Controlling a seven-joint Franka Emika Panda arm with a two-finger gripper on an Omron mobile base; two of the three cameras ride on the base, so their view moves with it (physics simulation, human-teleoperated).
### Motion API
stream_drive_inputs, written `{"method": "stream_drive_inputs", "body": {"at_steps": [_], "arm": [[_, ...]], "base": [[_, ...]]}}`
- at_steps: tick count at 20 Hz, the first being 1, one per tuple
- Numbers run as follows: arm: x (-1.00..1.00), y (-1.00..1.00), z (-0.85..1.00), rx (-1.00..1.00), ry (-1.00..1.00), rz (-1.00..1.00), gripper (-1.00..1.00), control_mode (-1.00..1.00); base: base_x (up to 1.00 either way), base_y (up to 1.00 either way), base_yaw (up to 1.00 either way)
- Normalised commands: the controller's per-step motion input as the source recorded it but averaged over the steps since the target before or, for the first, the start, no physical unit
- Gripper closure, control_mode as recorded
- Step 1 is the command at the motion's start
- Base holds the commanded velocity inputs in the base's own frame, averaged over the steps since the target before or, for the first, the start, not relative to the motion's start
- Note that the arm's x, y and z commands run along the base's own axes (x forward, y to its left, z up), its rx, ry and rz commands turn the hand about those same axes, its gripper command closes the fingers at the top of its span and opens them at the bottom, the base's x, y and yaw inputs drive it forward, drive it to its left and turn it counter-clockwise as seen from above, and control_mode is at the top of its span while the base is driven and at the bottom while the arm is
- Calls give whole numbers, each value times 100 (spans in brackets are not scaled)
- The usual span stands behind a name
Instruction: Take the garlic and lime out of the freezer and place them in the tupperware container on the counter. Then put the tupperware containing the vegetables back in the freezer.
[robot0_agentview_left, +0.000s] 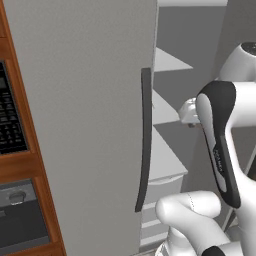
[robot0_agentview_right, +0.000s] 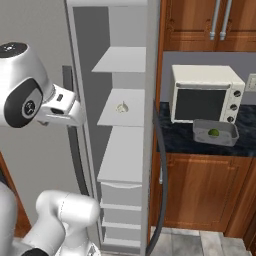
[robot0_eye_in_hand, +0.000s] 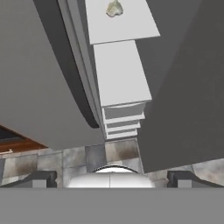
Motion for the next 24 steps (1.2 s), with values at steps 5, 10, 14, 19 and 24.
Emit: {"method": "stream_drive_inputs", "body": {"at_steps": [5,10,14,19,24], "arm": [[59,-5,-11,0,1,0,-100,-100],[49,-43,-3,5,9,-4,-100,-100],[33,-17,-26,2,2,-1,-100,-100],[32,3,-47,0,-2,0,-100,-100],[42,0,-35,5,-1,0,-100,-100]], "base": [[0,0,0],[0,0,0],[0,0,0],[0,0,0],[0,0,0]]}}
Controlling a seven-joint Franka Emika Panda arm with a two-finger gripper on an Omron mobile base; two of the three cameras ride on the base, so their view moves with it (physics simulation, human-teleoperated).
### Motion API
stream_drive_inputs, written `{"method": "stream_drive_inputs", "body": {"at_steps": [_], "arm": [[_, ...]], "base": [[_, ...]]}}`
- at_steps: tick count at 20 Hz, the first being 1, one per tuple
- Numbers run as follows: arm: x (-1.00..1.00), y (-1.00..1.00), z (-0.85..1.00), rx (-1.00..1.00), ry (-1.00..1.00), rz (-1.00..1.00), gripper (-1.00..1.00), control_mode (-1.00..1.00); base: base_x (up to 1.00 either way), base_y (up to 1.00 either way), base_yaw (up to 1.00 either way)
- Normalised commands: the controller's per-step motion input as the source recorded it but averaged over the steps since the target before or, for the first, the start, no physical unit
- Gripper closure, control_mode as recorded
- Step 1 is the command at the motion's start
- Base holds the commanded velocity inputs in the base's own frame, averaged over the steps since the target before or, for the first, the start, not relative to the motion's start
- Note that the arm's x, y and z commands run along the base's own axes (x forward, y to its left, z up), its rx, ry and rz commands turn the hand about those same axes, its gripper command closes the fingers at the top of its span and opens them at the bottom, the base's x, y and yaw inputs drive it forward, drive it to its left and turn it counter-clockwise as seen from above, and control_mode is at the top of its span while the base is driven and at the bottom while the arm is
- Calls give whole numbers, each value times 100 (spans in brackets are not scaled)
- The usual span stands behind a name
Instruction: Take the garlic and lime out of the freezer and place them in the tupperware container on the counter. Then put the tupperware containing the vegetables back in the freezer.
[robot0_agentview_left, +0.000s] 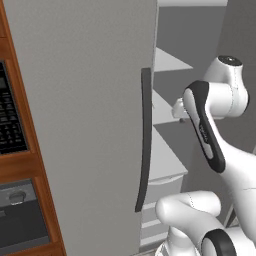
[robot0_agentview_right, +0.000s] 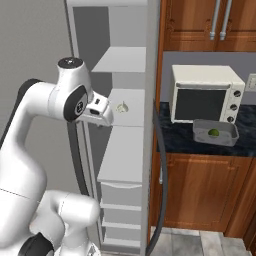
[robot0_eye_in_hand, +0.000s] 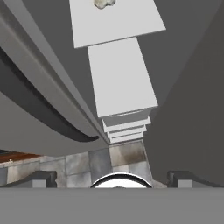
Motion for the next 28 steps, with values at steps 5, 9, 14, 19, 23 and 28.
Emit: {"method": "stream_drive_inputs", "body": {"at_steps": [5,9,14,19,23,28], "arm": [[41,0,-32,2,-2,2,-100,-100],[19,-12,-16,0,0,0,-100,-100],[17,-20,-12,0,0,0,-100,-100],[42,-1,-37,1,-5,2,-100,-100],[29,0,-25,1,-10,2,-100,-100],[27,0,0,11,-6,0,-100,-100]], "base": [[0,0,0],[0,0,0],[0,0,0],[0,0,0],[0,0,0],[0,0,0]]}}
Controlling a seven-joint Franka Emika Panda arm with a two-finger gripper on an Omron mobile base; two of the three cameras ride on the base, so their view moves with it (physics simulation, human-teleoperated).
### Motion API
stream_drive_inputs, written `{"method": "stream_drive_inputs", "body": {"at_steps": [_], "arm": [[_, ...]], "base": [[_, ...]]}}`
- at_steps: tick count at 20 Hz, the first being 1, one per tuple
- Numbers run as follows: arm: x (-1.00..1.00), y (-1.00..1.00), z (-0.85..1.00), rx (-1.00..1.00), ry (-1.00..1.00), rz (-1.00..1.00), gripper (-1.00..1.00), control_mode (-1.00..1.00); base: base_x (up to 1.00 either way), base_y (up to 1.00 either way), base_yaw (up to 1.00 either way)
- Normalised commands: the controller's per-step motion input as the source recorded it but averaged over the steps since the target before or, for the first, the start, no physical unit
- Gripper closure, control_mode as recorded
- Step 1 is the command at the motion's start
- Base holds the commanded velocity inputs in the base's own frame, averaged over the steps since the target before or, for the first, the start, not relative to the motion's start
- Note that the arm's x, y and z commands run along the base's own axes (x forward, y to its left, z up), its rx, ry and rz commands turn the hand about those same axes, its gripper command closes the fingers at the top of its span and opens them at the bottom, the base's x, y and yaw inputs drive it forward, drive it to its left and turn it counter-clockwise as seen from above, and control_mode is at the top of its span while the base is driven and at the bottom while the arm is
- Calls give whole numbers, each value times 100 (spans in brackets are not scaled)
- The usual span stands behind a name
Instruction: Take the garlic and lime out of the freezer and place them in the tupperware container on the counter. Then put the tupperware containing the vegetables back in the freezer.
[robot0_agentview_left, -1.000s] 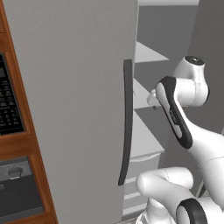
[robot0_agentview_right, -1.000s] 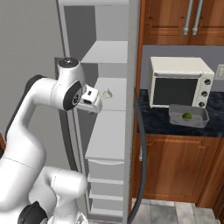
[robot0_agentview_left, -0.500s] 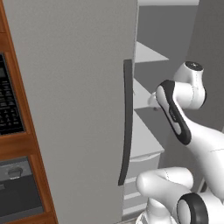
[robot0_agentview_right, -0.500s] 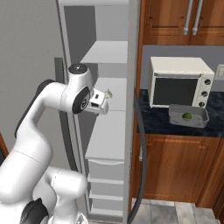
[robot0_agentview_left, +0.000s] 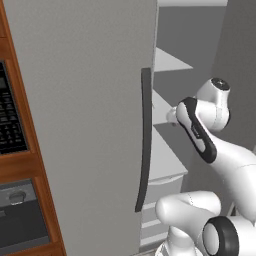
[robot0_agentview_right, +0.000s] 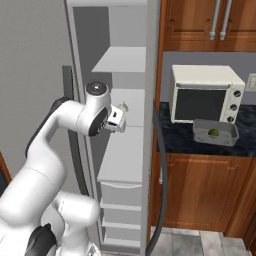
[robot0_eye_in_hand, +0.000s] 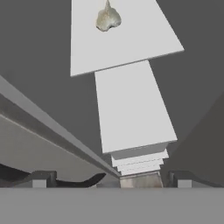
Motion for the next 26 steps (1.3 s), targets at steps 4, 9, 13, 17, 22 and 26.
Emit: {"method": "stream_drive_inputs", "body": {"at_steps": [4,9,13,17,22,26], "arm": [[39,0,0,11,1,1,-100,-100],[31,0,0,4,7,1,-100,-100],[28,0,0,2,2,0,-100,-100],[27,0,-1,5,0,0,-100,-100],[35,-1,-13,2,0,0,-100,-100],[27,0,-1,1,0,0,-100,-100]], "base": [[0,0,0],[0,0,0],[0,0,0],[0,0,0],[0,0,0],[0,0,0]]}}
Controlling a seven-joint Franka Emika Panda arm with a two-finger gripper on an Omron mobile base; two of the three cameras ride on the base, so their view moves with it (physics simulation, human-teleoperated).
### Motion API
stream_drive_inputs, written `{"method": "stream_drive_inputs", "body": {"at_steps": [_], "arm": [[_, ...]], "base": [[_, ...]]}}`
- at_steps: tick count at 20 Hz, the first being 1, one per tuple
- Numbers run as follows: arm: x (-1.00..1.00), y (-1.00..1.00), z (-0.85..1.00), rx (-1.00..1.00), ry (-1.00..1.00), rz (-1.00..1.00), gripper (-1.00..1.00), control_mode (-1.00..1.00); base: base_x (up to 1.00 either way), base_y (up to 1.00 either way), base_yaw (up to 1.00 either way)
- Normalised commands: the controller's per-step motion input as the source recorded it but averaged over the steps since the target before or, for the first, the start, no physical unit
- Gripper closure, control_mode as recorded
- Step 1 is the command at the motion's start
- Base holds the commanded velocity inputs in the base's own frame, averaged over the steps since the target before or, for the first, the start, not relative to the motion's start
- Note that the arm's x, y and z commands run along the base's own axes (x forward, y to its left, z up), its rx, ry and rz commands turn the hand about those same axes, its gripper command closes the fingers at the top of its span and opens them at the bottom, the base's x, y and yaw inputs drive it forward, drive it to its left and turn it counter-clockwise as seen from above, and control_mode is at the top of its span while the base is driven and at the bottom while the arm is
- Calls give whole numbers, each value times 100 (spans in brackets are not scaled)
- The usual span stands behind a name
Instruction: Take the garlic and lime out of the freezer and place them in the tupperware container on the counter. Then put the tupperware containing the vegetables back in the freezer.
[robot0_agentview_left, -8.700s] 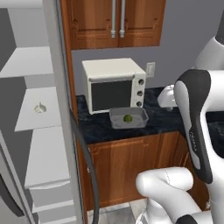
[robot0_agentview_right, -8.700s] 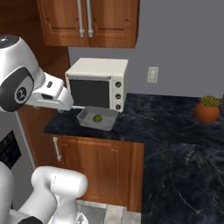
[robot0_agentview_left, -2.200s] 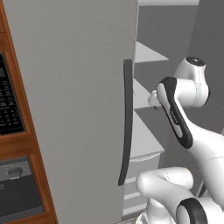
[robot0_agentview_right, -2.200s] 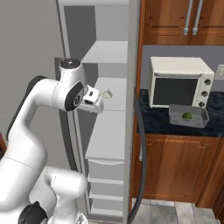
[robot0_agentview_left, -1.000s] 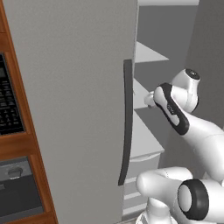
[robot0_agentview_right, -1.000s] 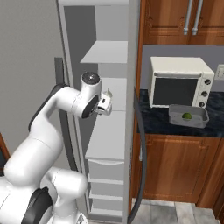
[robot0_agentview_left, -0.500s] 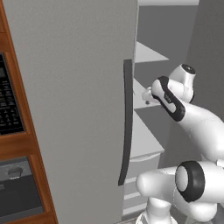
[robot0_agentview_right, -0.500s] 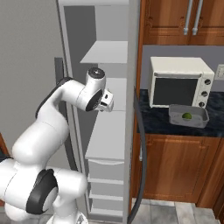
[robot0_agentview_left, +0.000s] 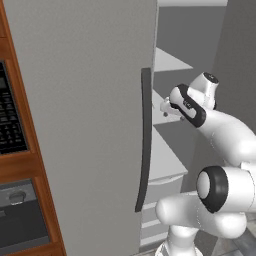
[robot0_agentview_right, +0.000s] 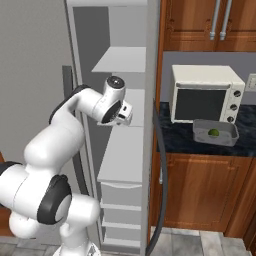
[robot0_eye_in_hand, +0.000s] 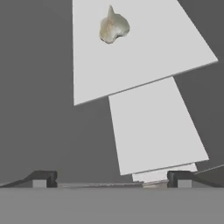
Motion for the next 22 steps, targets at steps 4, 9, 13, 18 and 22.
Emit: {"method": "stream_drive_inputs", "body": {"at_steps": [4,9,13,18,22], "arm": [[30,0,-3,0,0,0,-100,-100],[34,0,-18,0,-11,0,-100,-100],[24,0,-9,3,-12,4,-100,-100],[26,0,0,2,2,6,-100,-100],[21,0,0,0,2,6,-100,-100]], "base": [[0,0,0],[0,0,0],[0,0,0],[0,0,0],[0,0,0]]}}
